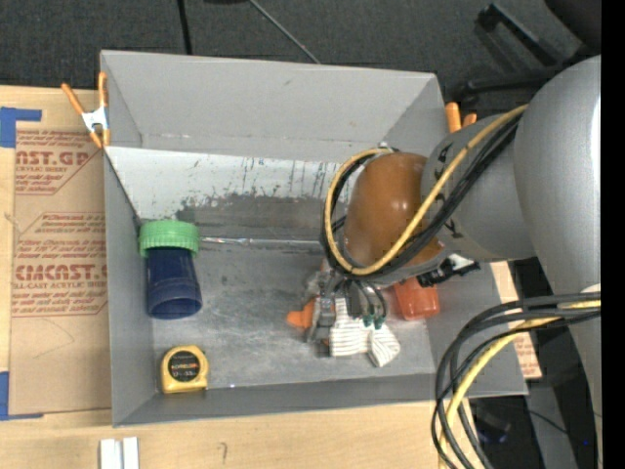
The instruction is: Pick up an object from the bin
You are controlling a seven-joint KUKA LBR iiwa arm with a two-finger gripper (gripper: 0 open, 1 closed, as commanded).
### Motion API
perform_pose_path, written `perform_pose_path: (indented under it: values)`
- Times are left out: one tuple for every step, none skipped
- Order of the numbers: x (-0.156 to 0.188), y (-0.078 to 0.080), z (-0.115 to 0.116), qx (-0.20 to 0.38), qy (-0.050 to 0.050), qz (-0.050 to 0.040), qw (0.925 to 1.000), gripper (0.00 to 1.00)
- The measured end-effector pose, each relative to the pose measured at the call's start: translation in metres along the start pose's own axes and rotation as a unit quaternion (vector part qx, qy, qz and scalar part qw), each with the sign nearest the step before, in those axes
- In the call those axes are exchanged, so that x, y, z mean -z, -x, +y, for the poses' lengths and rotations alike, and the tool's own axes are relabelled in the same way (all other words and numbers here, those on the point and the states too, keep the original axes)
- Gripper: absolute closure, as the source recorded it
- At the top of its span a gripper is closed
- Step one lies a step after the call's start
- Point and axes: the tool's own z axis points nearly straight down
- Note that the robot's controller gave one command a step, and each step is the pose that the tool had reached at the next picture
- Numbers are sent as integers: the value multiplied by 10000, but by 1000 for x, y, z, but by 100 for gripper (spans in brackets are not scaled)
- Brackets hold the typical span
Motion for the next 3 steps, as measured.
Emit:
perform_pose_path:
  values:
    - [0,0,0,0,1,0,10000,100]
    - [43,1,4,-23,-2,41,10000,100]
    - [188,-5,-3,193,-1,-14,9998,100]
